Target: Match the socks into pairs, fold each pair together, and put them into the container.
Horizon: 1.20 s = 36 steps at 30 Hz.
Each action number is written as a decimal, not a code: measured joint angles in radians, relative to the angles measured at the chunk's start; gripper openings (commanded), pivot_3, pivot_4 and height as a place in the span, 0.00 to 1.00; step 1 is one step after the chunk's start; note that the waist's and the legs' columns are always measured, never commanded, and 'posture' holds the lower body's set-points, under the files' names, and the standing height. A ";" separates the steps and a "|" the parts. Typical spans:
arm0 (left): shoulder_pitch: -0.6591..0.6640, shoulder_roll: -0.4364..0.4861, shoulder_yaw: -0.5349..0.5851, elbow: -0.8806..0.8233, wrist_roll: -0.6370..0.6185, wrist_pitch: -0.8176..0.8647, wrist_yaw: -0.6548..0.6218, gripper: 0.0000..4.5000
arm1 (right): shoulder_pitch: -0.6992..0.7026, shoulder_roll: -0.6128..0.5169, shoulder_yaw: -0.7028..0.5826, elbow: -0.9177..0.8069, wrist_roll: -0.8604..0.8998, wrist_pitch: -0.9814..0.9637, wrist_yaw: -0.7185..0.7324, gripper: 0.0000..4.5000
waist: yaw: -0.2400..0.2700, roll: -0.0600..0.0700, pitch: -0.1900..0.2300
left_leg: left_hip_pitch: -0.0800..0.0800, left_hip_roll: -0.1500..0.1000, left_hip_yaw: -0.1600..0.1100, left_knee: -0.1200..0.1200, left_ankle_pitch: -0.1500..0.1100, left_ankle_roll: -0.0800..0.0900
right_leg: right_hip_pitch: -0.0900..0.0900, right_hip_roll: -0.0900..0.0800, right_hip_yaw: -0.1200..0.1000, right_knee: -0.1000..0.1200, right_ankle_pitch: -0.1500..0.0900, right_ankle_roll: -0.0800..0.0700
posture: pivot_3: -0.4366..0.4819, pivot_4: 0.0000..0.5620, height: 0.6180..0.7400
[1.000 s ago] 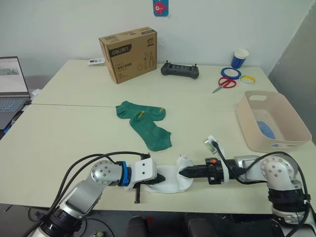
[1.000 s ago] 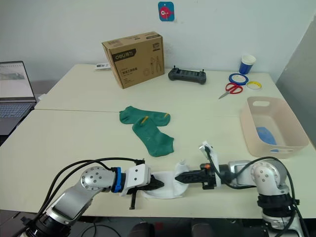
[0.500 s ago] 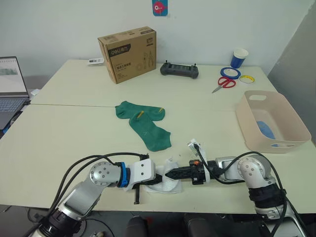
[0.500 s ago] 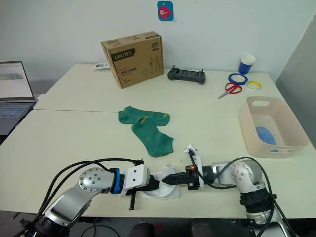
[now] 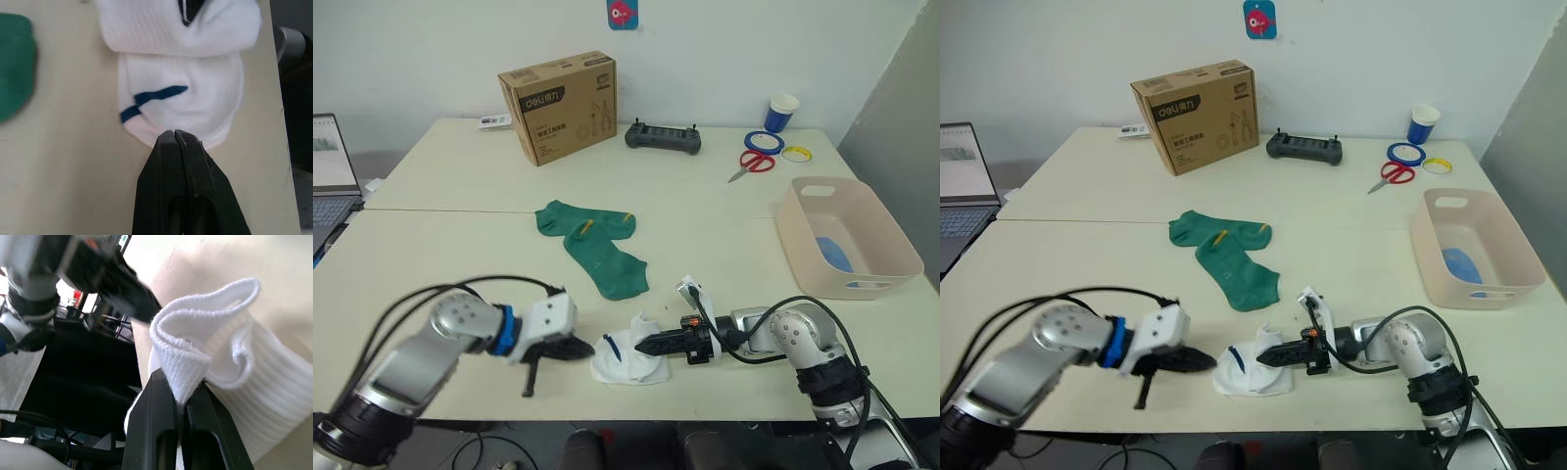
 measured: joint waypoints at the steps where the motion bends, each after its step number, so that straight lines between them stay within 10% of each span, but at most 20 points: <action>1: -0.010 0.002 0.012 0.004 -0.013 0.012 -0.010 0.00 | -0.003 0.000 0.005 0.003 -0.005 -0.004 0.006 0.01 | 0.000 0.000 0.000 | 0.000 0.000 0.000 0.000 0.000 0.000 | 0.000 0.000 0.000 0.000 0.000 0.000 | 0.48 0.27 1.00; 7: -0.049 -0.003 0.039 0.059 -0.034 0.039 -0.006 0.00 | -0.020 0.002 0.031 0.017 -0.031 -0.025 0.029 0.18 | -0.002 0.000 0.000 | -0.001 0.000 0.000 -0.001 0.000 0.000 | -0.001 0.001 0.000 0.000 0.000 0.000 | 0.48 0.27 1.00; 17: -0.034 -0.042 0.035 0.062 -0.018 0.026 0.033 0.00 | -0.032 -0.008 -0.023 -0.014 0.015 0.019 0.051 0.96 | 0.001 0.000 0.001 | -0.017 0.000 -0.002 0.001 0.000 0.000 | -0.015 0.001 -0.003 0.001 0.003 0.007 | 0.48 0.27 1.00; 31: -0.101 -0.112 0.027 0.105 0.003 -0.011 0.053 0.00 | -0.047 -0.082 -0.079 -0.087 0.108 0.046 0.111 0.98 | 0.003 0.000 0.001 | -0.017 0.000 -0.004 0.002 0.000 0.000 | -0.014 0.001 -0.005 0.001 0.003 0.007 | 0.48 0.27 1.00; 36: -0.153 -0.184 0.025 0.080 -0.031 0.005 0.057 0.00 | -0.038 -0.200 -0.024 -0.146 -0.059 -0.217 0.188 0.87 | 0.010 0.001 0.001 | -0.017 -0.001 -0.004 0.003 0.000 0.000 | -0.013 0.001 -0.005 0.001 0.003 0.007 | 0.48 0.27 1.00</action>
